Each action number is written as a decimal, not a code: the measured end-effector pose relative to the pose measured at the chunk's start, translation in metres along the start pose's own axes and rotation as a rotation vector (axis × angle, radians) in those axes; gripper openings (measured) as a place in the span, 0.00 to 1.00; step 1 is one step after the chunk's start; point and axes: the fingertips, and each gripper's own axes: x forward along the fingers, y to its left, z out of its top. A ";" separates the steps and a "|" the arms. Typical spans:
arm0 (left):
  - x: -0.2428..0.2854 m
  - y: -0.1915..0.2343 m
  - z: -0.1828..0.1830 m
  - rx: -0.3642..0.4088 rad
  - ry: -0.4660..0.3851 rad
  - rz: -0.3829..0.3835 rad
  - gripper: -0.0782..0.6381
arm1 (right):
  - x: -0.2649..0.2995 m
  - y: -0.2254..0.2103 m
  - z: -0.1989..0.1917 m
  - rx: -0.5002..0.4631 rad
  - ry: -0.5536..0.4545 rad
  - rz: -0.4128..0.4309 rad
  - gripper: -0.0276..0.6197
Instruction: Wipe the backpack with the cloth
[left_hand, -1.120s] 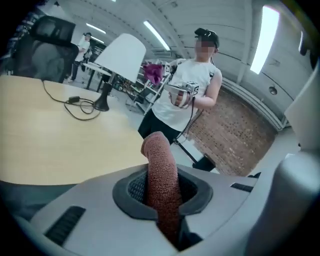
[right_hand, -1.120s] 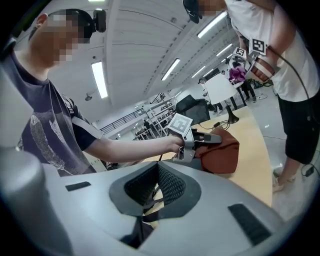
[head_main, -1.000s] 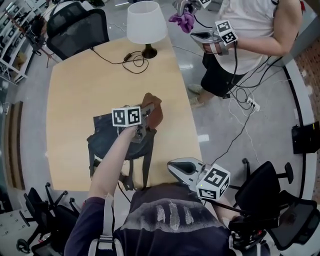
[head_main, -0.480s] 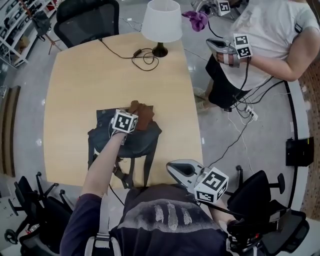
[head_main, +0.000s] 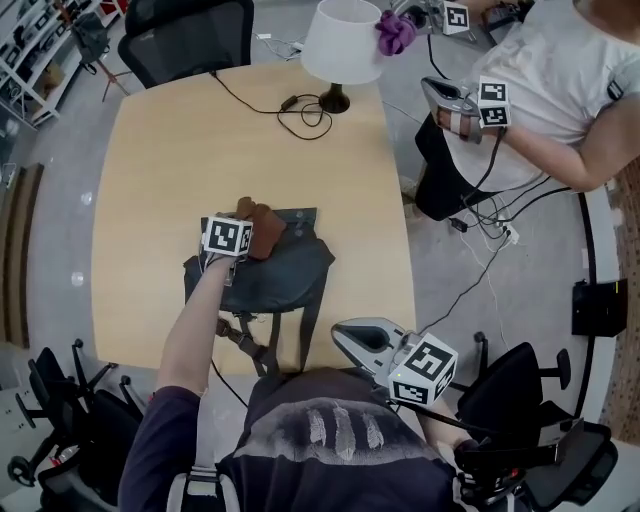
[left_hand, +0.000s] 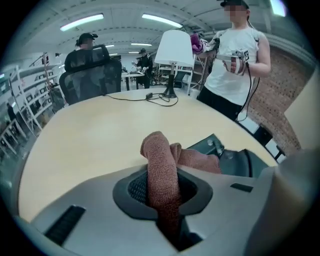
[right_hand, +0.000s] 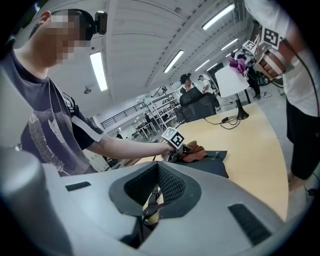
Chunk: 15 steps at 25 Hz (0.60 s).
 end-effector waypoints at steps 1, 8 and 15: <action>-0.002 0.014 -0.008 0.032 0.025 0.029 0.19 | 0.001 0.000 -0.001 0.006 -0.001 -0.006 0.05; -0.024 0.089 -0.050 0.135 0.113 0.135 0.19 | 0.016 0.009 -0.003 0.009 0.008 -0.006 0.05; -0.060 0.143 -0.076 0.131 0.099 0.270 0.19 | 0.026 0.023 -0.003 -0.001 0.011 -0.004 0.05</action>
